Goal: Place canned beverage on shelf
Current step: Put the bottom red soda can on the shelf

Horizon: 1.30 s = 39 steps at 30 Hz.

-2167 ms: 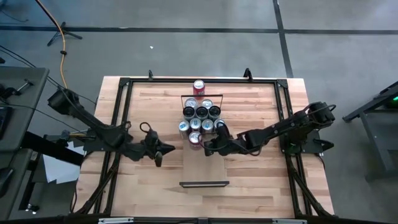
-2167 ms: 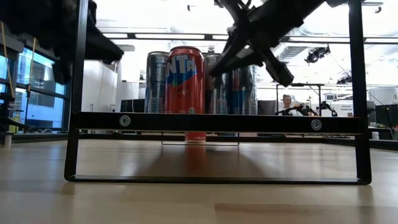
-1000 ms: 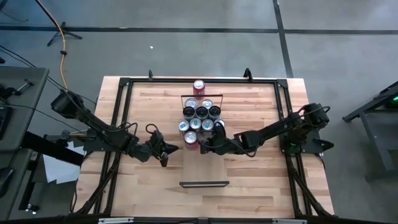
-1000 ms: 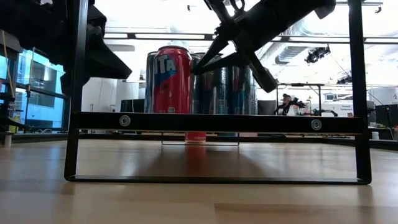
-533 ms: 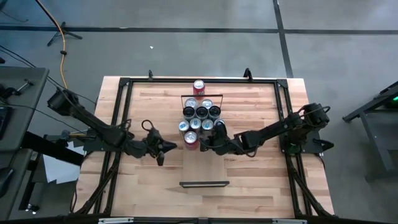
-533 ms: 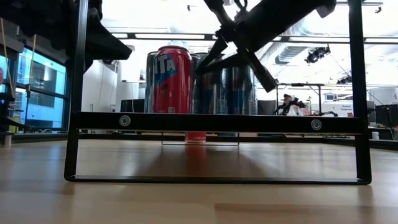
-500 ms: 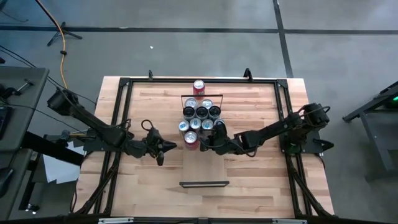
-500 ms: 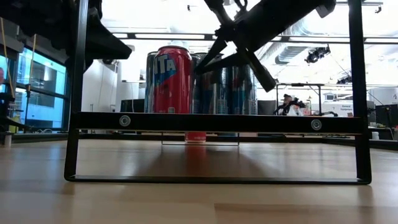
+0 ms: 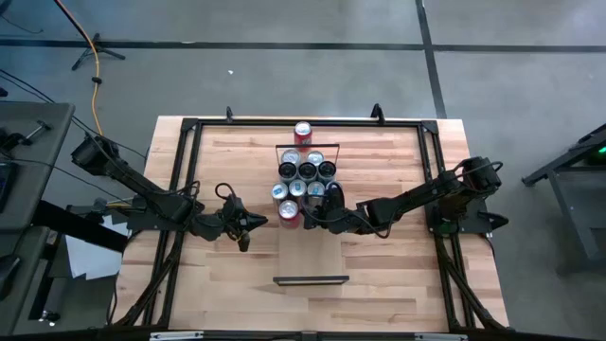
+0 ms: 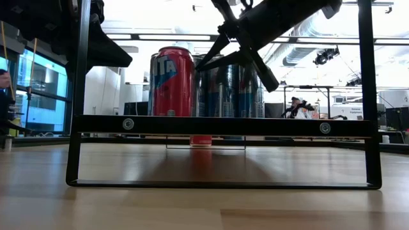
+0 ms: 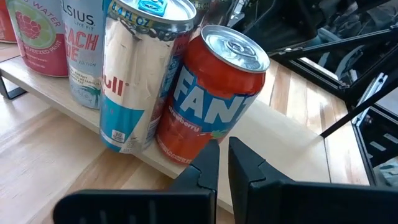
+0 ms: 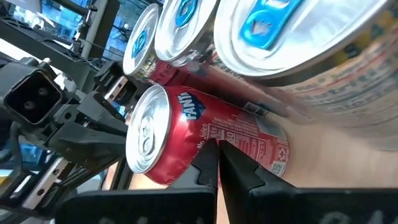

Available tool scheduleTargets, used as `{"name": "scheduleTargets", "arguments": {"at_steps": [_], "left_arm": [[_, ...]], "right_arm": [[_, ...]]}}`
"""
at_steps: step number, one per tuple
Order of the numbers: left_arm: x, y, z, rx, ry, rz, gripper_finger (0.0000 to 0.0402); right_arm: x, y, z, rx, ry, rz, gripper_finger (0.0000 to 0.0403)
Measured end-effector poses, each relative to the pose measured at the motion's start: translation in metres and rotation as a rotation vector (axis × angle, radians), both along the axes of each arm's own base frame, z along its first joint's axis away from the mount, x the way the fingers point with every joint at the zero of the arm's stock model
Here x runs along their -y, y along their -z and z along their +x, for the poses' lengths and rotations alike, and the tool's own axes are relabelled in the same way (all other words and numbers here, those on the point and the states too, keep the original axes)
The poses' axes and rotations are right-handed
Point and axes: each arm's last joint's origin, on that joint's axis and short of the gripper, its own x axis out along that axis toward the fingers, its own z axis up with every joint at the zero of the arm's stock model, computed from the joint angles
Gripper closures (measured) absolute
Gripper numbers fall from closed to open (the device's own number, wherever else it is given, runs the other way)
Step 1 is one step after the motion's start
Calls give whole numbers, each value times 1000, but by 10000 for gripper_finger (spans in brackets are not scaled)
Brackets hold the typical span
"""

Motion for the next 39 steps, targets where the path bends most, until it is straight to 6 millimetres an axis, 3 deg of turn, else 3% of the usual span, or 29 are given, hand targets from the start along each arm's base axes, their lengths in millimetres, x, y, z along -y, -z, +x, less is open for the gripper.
{"name": "scheduleTargets", "arguments": {"at_steps": [26, 39], "left_arm": [[-3, 6, -3, -60, -33, 57, 402], [-2, 6, -3, -63, -13, 44, 401]], "right_arm": [[-2, -2, 2, 21, -51, 25, 403], [-8, 5, 19, -38, -103, -4, 403]]}}
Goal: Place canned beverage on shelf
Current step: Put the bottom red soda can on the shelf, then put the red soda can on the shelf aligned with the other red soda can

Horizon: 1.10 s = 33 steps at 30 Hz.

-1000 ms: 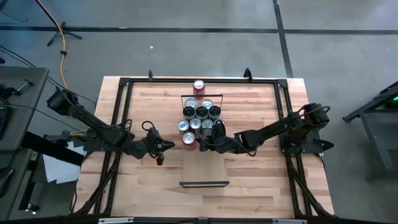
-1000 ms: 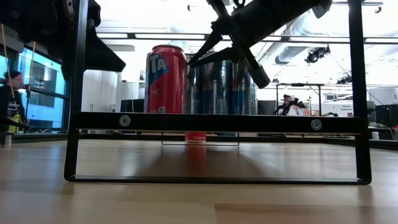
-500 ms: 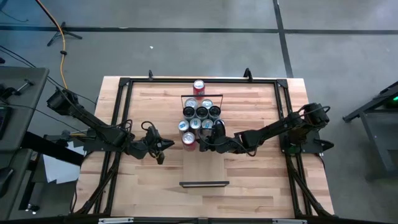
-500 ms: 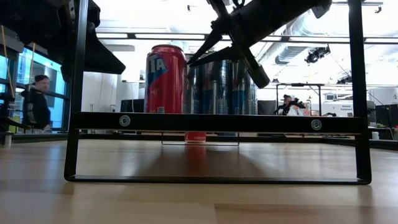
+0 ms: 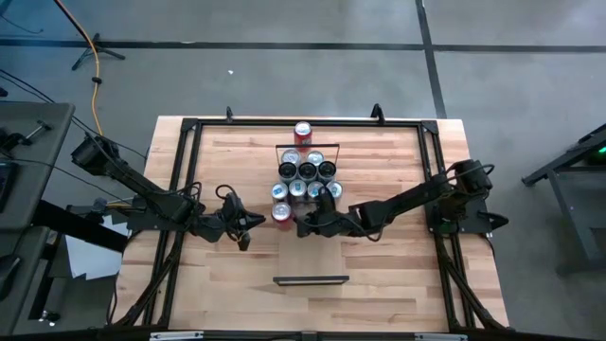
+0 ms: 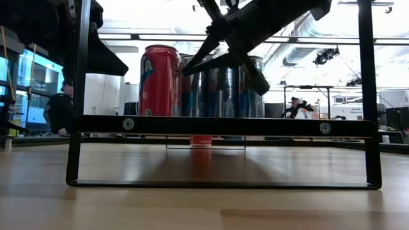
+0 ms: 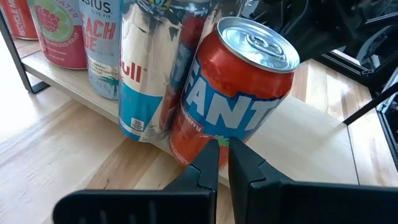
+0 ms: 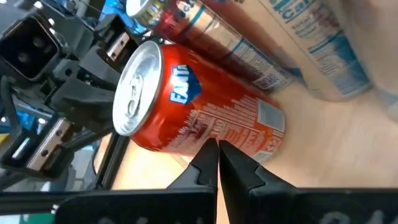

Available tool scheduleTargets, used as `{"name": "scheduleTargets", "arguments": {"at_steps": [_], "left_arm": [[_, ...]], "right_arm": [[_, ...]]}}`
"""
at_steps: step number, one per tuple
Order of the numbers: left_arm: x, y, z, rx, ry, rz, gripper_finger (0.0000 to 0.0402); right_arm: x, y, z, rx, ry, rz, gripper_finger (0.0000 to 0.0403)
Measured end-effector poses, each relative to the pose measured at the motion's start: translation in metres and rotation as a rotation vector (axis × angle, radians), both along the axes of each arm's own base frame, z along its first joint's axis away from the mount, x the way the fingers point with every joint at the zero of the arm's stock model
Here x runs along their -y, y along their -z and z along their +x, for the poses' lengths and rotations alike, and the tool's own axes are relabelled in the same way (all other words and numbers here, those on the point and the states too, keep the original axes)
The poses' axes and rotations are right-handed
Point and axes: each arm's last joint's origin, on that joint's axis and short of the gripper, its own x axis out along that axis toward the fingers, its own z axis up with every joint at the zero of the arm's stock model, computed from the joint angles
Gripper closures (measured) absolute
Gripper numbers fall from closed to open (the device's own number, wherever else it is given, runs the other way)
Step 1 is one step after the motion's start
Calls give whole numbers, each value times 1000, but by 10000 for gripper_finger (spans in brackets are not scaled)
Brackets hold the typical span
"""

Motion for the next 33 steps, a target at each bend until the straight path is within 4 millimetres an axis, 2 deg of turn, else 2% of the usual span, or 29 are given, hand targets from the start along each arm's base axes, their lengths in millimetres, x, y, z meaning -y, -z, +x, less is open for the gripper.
{"name": "scheduleTargets", "arguments": {"at_steps": [6, 10, 16, 22, 24, 28, 31, 33], "left_arm": [[-1, 0, 0, 4, -18, 11, 402], [-4, 0, 2, 6, -30, 5, 402], [-10, 0, 7, -19, 23, -45, 401], [-14, 1, 9, -38, 53, -48, 402], [-13, -1, 7, -52, 115, -64, 402], [-13, -15, -5, -46, 274, -160, 401], [-18, -35, -16, 72, 290, -206, 401], [-22, -53, -24, 162, 285, -168, 402]], "right_arm": [[1, -2, -4, -43, -29, -11, 403], [2, -11, -11, -70, -49, -46, 403], [7, -43, -30, -82, -118, -152, 403], [15, -77, -58, -111, -194, -277, 403], [17, -89, -70, -120, -222, -320, 403], [21, -112, -94, -110, -257, -404, 403], [25, -129, -112, -84, -258, -456, 403], [29, -140, -122, -59, -250, -493, 403]]}}
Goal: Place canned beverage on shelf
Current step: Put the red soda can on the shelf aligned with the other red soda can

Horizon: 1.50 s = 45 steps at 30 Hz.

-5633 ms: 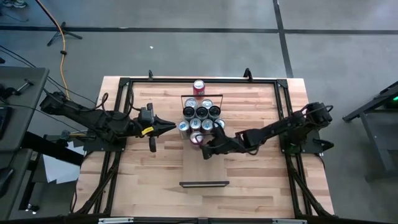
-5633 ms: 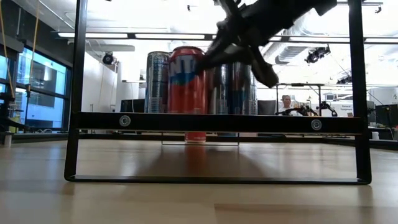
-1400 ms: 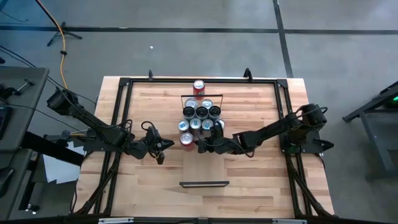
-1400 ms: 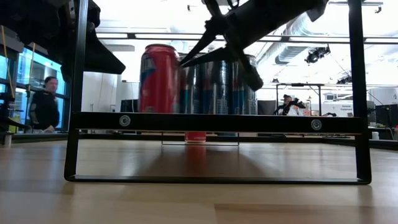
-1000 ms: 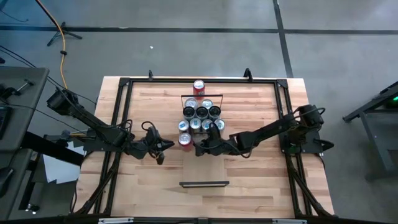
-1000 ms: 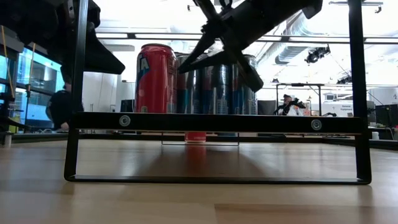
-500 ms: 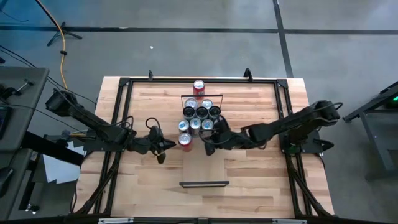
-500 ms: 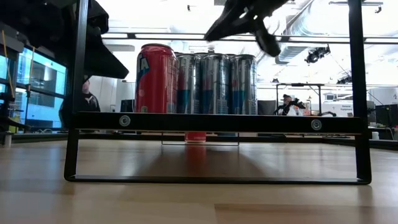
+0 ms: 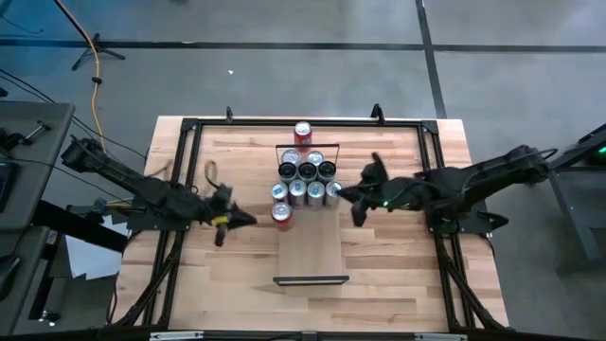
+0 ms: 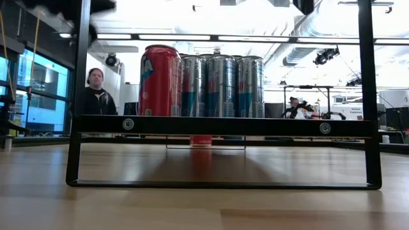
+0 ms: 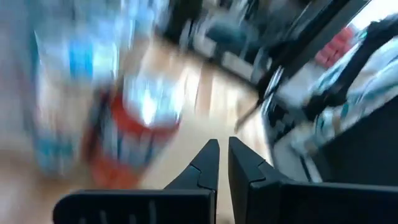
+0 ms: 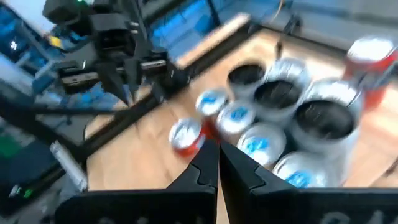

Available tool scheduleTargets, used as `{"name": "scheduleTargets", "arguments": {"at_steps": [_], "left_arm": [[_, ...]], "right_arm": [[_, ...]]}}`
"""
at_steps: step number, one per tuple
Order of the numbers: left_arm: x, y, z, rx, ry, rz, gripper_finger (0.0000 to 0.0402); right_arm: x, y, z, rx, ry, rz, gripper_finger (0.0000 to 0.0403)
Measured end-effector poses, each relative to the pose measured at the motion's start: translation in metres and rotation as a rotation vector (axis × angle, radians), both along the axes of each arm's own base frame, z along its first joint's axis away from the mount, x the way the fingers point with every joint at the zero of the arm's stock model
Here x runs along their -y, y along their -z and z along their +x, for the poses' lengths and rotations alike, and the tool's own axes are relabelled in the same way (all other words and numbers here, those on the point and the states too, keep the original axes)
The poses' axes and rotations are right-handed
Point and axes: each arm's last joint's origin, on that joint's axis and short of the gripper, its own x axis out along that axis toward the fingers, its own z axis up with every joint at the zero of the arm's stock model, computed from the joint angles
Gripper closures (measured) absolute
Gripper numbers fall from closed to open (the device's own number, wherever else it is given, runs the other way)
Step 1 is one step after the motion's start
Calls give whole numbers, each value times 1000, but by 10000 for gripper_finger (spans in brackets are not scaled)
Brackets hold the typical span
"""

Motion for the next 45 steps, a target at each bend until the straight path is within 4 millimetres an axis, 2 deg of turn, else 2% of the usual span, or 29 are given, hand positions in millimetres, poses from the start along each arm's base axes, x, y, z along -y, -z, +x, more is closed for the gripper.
{"name": "scheduleTargets", "arguments": {"at_steps": [4, 9, 12, 14, 23, 31, 35, 41, 45], "left_arm": [[-13, -49, -10, 181, -100, 198, 401], [-30, -107, -15, 308, -235, 400, 401], [-36, -133, -18, 370, -265, 449, 401], [-38, -142, -21, 392, -262, 472, 401], [-37, -139, -15, 345, -252, 513, 388], [-36, -133, -4, 286, -296, 550, 356], [-36, -133, -5, 280, -313, 560, 320], [-38, -135, -10, 293, -356, 523, 244], [-39, -136, -11, 300, -360, 501, 199]], "right_arm": [[10, -15, -13, 49, 52, -89, 403], [21, -24, -20, 76, 90, -151, 403], [24, -26, -20, 78, 74, -177, 403], [24, -26, -19, 77, 45, -196, 403], [25, -25, -18, 65, 40, -218, 402], [24, -25, -18, 67, 41, -217, 402], [24, -25, -18, 69, 41, -217, 402], [24, -25, -18, 69, 41, -217, 401], [25, -25, -18, 66, 45, -228, 377]]}}
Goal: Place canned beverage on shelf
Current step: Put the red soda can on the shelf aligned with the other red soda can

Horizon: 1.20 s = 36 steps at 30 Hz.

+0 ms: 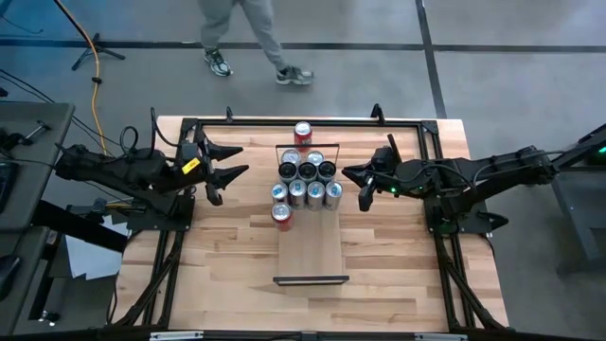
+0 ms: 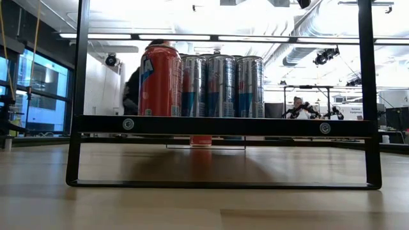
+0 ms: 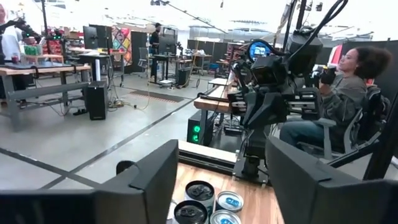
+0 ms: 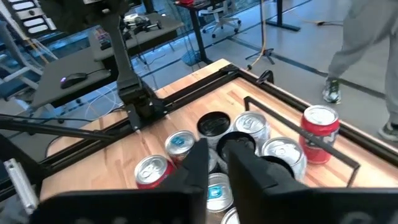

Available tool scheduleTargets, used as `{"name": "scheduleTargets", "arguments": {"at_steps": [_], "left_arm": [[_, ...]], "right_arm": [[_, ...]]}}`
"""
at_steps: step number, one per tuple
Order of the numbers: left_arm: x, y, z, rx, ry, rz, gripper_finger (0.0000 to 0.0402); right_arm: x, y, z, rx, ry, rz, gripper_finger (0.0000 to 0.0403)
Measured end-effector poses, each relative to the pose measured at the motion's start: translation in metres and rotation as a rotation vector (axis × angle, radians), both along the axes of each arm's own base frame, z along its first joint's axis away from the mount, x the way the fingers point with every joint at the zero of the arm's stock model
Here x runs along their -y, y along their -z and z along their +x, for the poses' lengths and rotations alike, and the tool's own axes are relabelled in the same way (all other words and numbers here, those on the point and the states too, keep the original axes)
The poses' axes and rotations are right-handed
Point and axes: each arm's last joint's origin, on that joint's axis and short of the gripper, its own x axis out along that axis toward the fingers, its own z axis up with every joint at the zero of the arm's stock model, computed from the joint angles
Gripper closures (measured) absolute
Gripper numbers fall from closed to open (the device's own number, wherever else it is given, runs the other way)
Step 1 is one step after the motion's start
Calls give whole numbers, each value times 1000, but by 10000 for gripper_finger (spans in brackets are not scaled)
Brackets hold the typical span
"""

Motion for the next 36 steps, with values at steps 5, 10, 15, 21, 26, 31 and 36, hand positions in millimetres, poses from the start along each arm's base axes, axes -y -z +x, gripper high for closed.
{"name": "scheduleTargets", "arguments": {"at_steps": [5, 10, 15, 21, 26, 31, 36], "left_arm": [[0, 0, -1, 2, 0, -1, 165], [-1, -1, -2, 19, -28, -38, 149], [-3, -1, -3, 27, -103, -68, 147], [-7, 2, -5, -13, -233, -47, 147], [-13, 8, -7, -91, -380, 1, 147], [-21, 18, -15, -180, -343, -13, 147], [-29, 26, -33, -221, -255, -130, 147]], "right_arm": [[1, 0, 0, -1, 35, -22, 281], [3, 0, 0, 10, 52, 1, 147], [11, 0, 1, 23, 90, 35, 57], [57, 0, 22, 36, 178, 183, 39], [112, -15, 63, -13, 311, 203, 38], [174, -28, 102, -97, 447, 219, 38], [220, -16, 140, -233, 469, 341, 38]]}}
